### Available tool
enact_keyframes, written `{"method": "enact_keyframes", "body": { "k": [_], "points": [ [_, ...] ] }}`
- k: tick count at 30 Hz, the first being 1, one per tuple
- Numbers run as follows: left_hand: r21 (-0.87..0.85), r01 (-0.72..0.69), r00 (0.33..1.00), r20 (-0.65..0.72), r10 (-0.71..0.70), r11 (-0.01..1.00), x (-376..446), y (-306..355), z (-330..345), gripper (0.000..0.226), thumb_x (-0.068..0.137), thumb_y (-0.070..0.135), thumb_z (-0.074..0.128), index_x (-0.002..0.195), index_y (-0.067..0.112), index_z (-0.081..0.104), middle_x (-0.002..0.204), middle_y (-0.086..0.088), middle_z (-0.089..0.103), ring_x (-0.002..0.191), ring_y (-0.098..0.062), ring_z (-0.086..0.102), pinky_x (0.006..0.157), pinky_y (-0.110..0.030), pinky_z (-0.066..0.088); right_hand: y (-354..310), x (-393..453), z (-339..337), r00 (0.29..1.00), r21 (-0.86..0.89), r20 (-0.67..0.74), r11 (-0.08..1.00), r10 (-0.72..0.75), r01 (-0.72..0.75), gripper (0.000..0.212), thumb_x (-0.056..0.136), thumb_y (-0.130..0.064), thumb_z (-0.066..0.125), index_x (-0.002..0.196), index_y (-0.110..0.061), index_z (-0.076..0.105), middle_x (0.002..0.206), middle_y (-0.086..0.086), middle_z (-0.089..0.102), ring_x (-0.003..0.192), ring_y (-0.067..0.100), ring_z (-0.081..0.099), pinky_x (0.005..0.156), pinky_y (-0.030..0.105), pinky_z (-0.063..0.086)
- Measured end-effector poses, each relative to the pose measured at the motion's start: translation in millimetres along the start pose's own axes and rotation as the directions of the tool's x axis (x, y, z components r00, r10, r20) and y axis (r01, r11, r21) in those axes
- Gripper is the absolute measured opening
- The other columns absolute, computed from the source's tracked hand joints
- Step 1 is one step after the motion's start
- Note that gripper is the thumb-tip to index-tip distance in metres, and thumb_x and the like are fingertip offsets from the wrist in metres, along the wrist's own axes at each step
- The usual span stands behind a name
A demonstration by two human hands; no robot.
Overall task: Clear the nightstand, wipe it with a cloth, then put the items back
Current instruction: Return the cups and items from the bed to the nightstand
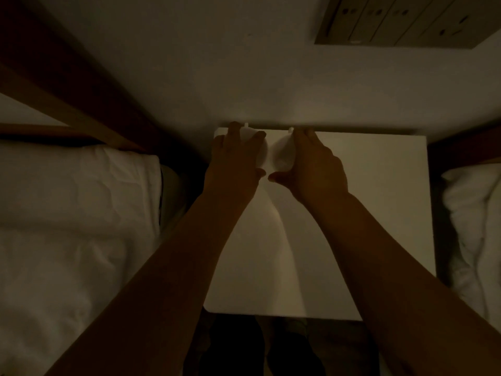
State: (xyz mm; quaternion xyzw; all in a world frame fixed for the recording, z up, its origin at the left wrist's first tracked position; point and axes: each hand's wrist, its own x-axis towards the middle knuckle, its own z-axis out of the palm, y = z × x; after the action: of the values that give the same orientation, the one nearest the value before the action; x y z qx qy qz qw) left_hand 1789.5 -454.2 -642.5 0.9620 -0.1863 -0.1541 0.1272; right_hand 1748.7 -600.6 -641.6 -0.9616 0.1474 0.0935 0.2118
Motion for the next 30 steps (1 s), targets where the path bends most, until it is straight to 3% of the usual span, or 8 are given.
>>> {"method": "enact_keyframes", "body": {
  "k": [6,10,14,21,25,30],
  "points": [
    [-0.018,-0.003,1.0,-0.028,0.003,1.0,-3.4,-1.5,-0.8,0.067,0.086,0.033,0.067,0.144,0.029,0.033,0.154,-0.012,0.015,0.136,-0.039,0.023,0.109,-0.049,0.033,0.5,-0.3,4.5,0.999,0.004,0.009,0.999,0.032,-0.032,0.106,0.064,-0.053,0.081,0.147,-0.017,0.027,0.148,0.002,0.038,0.124,0.028,0.049,0.091,0.042,0.046],
    [-0.048,-0.005,1.0,-0.022,0.004,0.999,-6.6,-2.3,3.7,0.069,0.087,0.035,0.065,0.146,0.028,0.03,0.158,-0.014,0.005,0.141,-0.041,0.009,0.112,-0.052,0.024,0.8,-3.7,4.5,1.0,-0.054,0.001,0.998,0.031,-0.031,0.109,0.063,-0.063,0.076,0.148,-0.02,0.022,0.149,0.001,0.035,0.122,0.031,0.048,0.083,0.044,0.048],
    [-0.05,0.033,0.999,-0.02,-0.034,0.998,-17.8,-3.0,4.9,0.083,0.086,0.045,0.063,0.151,0.035,0.011,0.159,-0.012,-0.011,0.143,-0.043,-0.007,0.111,-0.059,0.02,3.9,-11.6,1.8,0.998,-0.034,0.037,0.998,0.055,-0.054,0.12,0.058,-0.076,0.069,0.149,-0.03,0.005,0.159,0.004,0.011,0.141,0.033,0.024,0.097,0.057,0.04],
    [-0.002,0.065,0.994,-0.088,-0.065,0.998,-49.4,-9.8,-1.1,0.086,0.083,0.061,0.054,0.151,0.034,0.008,0.159,-0.016,-0.003,0.143,-0.044,0.002,0.111,-0.062,0.021,4.8,-42.0,-2.7,1.0,-0.126,0.008,0.992,0.01,-0.009,0.114,0.062,-0.086,0.051,0.149,-0.03,0.004,0.16,0.007,0.002,0.144,0.038,0.012,0.105,0.064,0.029],
    [0.034,0.157,0.979,-0.134,-0.151,0.987,-73.6,-23.9,-11.4,0.084,0.081,0.066,0.052,0.149,0.033,0.015,0.158,-0.014,0.007,0.143,-0.042,0.006,0.111,-0.061,0.022,-2.0,-55.4,-7.0,0.998,-0.225,0.052,0.974,-0.021,0.033,0.117,0.063,-0.086,0.05,0.15,-0.03,-0.004,0.16,0.005,-0.011,0.145,0.036,-0.007,0.11,0.063,0.012],
    [-0.052,0.29,0.937,-0.187,-0.295,0.955,-123.7,-48.9,-24.1,0.083,0.079,0.069,0.044,0.149,0.033,0.019,0.16,-0.011,0.009,0.143,-0.041,0.006,0.111,-0.059,0.019,-34.1,-72.0,-7.6,0.983,-0.28,0.06,0.942,-0.174,0.184,0.115,0.064,-0.088,0.045,0.151,-0.029,-0.003,0.16,0.005,-0.01,0.145,0.032,-0.011,0.111,0.061,0.007]
  ]
}}
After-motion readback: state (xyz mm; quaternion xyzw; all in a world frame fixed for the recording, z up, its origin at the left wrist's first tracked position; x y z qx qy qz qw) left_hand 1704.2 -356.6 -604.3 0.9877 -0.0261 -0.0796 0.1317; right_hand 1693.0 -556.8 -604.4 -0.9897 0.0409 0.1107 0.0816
